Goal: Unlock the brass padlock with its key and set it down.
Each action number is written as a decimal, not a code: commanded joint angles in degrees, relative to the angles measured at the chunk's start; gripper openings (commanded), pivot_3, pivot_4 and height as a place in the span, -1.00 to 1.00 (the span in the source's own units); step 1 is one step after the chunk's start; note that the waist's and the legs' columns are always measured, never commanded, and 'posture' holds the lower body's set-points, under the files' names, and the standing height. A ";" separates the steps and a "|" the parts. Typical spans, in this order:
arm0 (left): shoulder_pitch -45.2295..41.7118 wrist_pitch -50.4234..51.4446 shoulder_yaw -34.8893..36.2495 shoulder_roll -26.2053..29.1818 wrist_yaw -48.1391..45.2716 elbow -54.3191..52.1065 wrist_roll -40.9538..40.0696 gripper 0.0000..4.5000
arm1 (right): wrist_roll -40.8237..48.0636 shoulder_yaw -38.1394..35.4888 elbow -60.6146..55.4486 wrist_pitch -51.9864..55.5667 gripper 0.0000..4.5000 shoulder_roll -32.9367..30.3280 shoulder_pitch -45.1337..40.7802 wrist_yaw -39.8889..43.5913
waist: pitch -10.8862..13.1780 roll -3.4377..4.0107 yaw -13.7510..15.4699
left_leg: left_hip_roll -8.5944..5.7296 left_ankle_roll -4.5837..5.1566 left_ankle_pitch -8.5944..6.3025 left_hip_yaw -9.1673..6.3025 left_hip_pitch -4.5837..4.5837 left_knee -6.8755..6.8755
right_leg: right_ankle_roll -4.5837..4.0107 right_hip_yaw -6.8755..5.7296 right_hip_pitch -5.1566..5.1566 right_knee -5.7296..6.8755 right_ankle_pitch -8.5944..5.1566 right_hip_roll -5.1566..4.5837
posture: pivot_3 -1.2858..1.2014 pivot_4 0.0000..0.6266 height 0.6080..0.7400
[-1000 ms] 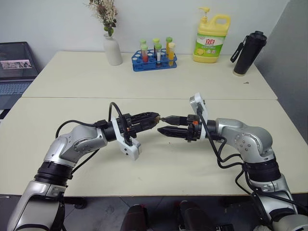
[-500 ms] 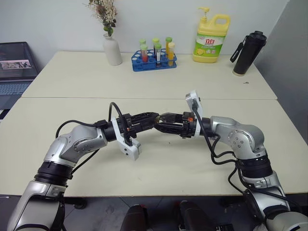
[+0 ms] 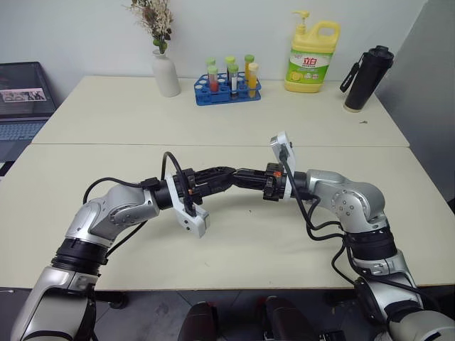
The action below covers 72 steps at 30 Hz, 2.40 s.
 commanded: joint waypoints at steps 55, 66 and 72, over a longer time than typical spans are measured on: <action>17.33 73.41 10.87 4.42 -26.53 -41.29 -64.30 -1.00 | 2.73 -3.91 1.53 0.85 -0.94 -9.20 -2.61 9.48 | 0.04 0.05 -0.10 | 0.00 0.00 0.00 -0.04 0.02 0.01 | 0.25 0.04 0.01 -0.06 -0.16 0.09 | 0.03 -0.52 1.00; 17.45 71.14 10.25 -0.04 -27.86 -37.38 -58.49 -1.00 | 4.01 -4.08 0.80 1.94 -0.94 -9.32 -2.64 9.52 | 0.04 0.05 -0.07 | -0.01 0.00 0.00 -0.04 0.01 0.01 | 0.25 0.07 0.01 -0.07 -0.16 0.10 | 0.03 -0.52 1.00; 17.32 70.58 10.12 -1.82 -28.37 -36.73 -56.86 -1.00 | 4.32 -4.18 0.45 2.30 -0.94 -9.28 -2.56 9.42 | 0.04 0.05 -0.07 | -0.01 0.00 0.00 -0.03 0.01 0.01 | 0.24 0.07 0.01 -0.08 -0.16 0.10 | 0.03 -0.52 1.00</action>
